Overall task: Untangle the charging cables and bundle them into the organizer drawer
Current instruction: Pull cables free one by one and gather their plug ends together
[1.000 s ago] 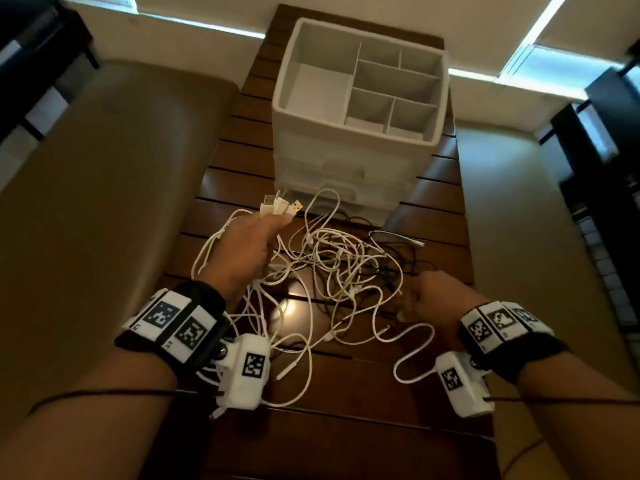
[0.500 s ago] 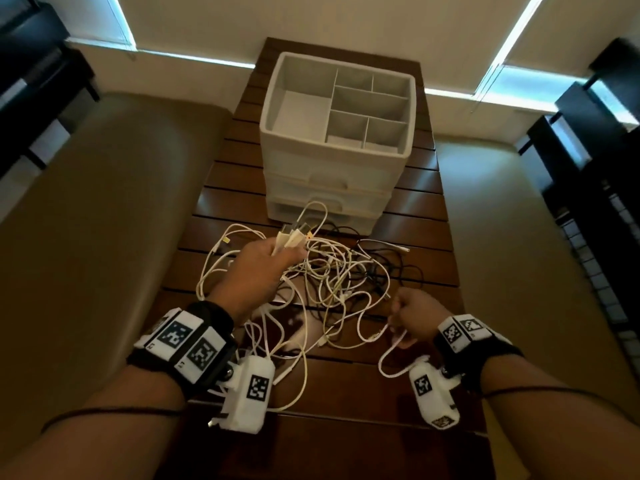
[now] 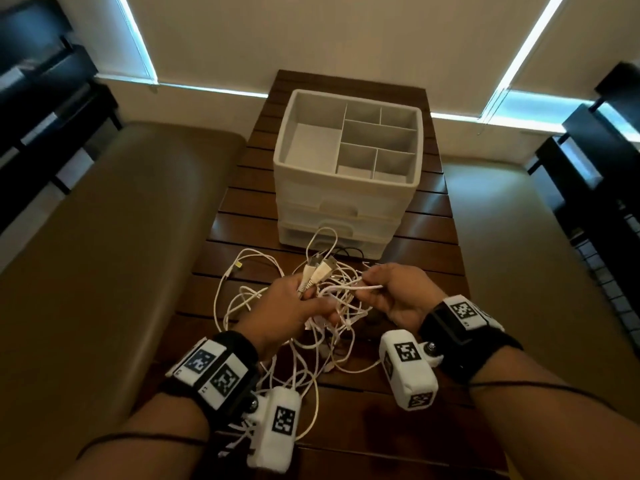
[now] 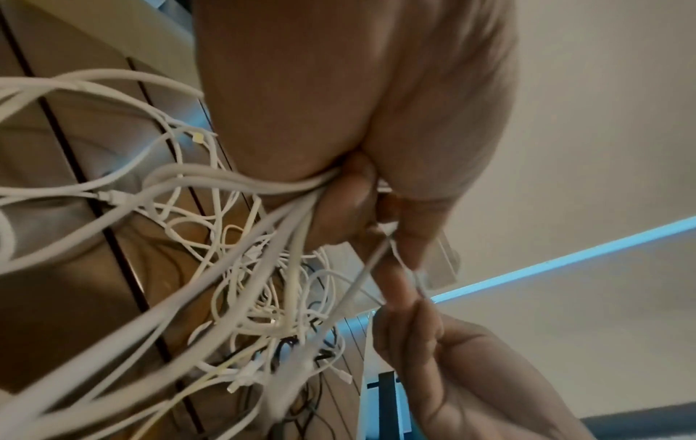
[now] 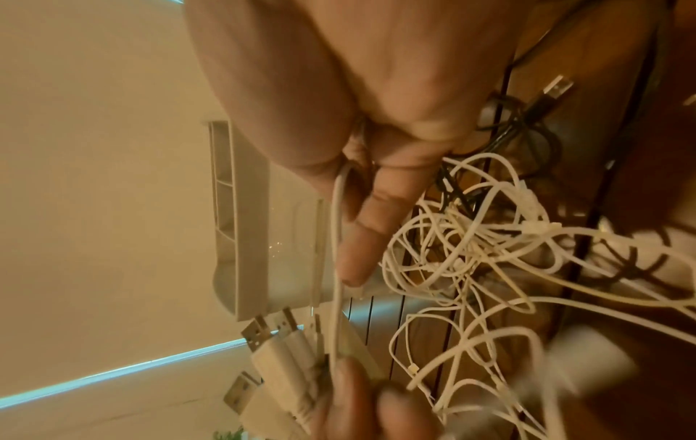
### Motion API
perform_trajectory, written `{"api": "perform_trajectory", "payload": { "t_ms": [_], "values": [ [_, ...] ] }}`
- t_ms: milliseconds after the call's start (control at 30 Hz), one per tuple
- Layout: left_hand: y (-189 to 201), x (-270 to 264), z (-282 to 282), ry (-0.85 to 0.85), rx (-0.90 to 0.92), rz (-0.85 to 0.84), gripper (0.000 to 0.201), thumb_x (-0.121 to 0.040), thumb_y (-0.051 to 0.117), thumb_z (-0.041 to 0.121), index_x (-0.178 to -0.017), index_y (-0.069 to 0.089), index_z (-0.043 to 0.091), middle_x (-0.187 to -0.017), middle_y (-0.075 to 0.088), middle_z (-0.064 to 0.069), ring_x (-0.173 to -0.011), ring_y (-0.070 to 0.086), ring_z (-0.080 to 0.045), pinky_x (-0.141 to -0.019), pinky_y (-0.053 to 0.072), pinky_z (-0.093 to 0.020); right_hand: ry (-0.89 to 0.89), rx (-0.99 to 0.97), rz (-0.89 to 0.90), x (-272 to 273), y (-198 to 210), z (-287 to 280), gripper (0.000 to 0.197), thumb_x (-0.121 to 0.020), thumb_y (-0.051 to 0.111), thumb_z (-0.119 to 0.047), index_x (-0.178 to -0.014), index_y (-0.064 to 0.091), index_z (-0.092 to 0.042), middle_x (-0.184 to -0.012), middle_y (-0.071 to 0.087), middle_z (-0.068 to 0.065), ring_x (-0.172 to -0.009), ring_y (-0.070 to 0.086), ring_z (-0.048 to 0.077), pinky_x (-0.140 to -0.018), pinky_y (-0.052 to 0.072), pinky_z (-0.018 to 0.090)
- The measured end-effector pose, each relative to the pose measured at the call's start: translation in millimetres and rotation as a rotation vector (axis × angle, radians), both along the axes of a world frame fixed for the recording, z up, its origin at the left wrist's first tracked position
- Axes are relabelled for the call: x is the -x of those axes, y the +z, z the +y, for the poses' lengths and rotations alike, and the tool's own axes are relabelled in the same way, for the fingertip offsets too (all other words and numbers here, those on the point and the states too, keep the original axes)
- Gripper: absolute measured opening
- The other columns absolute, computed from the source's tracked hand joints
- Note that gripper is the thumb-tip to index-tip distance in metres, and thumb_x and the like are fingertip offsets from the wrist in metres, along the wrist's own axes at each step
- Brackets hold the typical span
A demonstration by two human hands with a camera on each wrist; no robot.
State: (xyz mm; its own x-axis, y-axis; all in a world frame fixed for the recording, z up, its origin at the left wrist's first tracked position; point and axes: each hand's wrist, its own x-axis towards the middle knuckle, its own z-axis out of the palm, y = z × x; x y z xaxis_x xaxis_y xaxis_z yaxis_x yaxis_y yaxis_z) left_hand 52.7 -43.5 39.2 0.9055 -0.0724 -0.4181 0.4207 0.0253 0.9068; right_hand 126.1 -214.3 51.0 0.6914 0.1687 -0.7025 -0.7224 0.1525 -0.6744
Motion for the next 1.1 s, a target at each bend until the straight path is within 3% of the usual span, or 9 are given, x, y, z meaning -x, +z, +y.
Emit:
{"api": "perform_trajectory", "payload": {
  "t_ms": [100,233,367,467,633,800,867,967,1100],
  "values": [
    [-11.0,-11.0,7.0,0.247,0.165,0.088,0.006,-0.096,0.055,0.006,-0.09,0.055,0.008,-0.063,0.066,-0.009,-0.051,0.057,-0.015,-0.047,0.044,-0.023,0.095,-0.04,-0.059,1.2,-1.4,-0.6,0.026,-0.094,0.056,-0.028,-0.103,0.051,-0.004,-0.093,0.064,0.02,-0.082,0.066,0.03,-0.069,0.059,0.037],
    [-13.7,-23.1,18.4,0.418,0.404,0.144,0.018,-0.098,0.05,0.006,-0.08,0.048,0.009,-0.056,0.061,-0.006,-0.032,0.031,-0.004,-0.03,0.024,-0.014,0.53,0.016,-0.138,15.6,-11.2,-4.2,0.057,-0.068,0.078,-0.038,-0.11,0.052,-0.008,-0.114,0.068,0.016,-0.101,0.066,0.032,-0.085,0.054,0.048],
    [-9.0,-26.4,21.7,0.391,0.44,0.147,0.015,-0.099,0.048,0.009,-0.084,0.049,0.006,-0.058,0.061,-0.006,-0.033,0.03,-0.004,-0.031,0.024,-0.014,0.728,0.081,-0.238,24.7,-14.8,5.0,0.034,-0.082,0.071,-0.009,-0.113,0.056,-0.007,-0.107,0.071,0.012,-0.089,0.07,0.025,-0.067,0.057,0.03],
    [-5.5,-26.0,24.1,0.372,0.381,0.134,0.012,-0.1,0.047,0.011,-0.091,0.049,0.003,-0.049,0.058,-0.003,-0.031,0.03,-0.004,-0.031,0.024,-0.014,0.715,0.163,-0.324,23.2,-18.2,9.0,0.014,-0.091,0.06,-0.008,-0.105,0.063,-0.004,-0.092,0.071,0.014,-0.07,0.067,0.016,-0.058,0.052,0.023],
    [-12.6,-22.8,32.0,0.327,0.124,0.103,0.01,-0.096,0.056,0.009,-0.087,0.056,0.008,-0.073,0.074,-0.011,-0.049,0.04,-0.012,-0.04,0.029,-0.02,0.418,-0.044,-0.288,16.6,-17.3,7.2,0.02,-0.1,0.044,-0.008,-0.107,0.062,-0.002,-0.085,0.068,0.019,-0.063,0.067,0.018,-0.051,0.051,0.021],
    [-9.4,-18.8,32.8,0.325,0.002,0.108,0.016,-0.088,0.07,0.017,-0.095,0.065,0.003,-0.089,0.075,-0.015,-0.072,0.059,-0.026,-0.056,0.043,-0.03,0.394,0.216,-0.488,17.4,-8.9,6.2,0.014,-0.095,0.054,-0.007,-0.085,0.063,-0.002,-0.075,0.068,0.018,-0.055,0.064,0.016,-0.05,0.049,0.023],
    [-4.8,-18.3,37.7,0.323,-0.218,0.044,0.032,-0.079,0.08,0.026,-0.093,0.064,0.003,-0.085,0.071,-0.016,-0.073,0.066,-0.027,-0.062,0.052,-0.033,0.42,0.283,-0.532,15.9,-3.6,2.7,0.014,-0.094,0.057,-0.008,-0.083,0.063,-0.001,-0.072,0.068,0.017,-0.055,0.062,0.017,-0.049,0.048,0.024],
    [18.2,-15.7,36.8,0.265,-0.329,-0.134,0.035,-0.074,0.084,0.029,-0.076,0.054,0.011,-0.066,0.048,-0.004,-0.058,0.048,-0.014,-0.054,0.045,-0.019,0.488,0.348,-0.573,13.5,12.4,-1.5,0.017,-0.091,0.063,-0.014,-0.082,0.063,0.001,-0.07,0.069,0.016,-0.057,0.064,0.021,-0.051,0.052,0.026],
    [44.7,-17.4,21.8,-0.038,-0.305,-0.264,0.042,-0.073,0.083,0.036,-0.098,0.064,0.01,-0.073,0.055,-0.005,-0.066,0.055,-0.015,-0.064,0.054,-0.033,0.559,0.285,-0.698,8.1,42.8,6.4,0.017,-0.09,0.063,-0.013,-0.077,0.06,-0.003,-0.061,0.067,0.009,-0.053,0.064,0.019,-0.048,0.051,0.024]
  ]
}}
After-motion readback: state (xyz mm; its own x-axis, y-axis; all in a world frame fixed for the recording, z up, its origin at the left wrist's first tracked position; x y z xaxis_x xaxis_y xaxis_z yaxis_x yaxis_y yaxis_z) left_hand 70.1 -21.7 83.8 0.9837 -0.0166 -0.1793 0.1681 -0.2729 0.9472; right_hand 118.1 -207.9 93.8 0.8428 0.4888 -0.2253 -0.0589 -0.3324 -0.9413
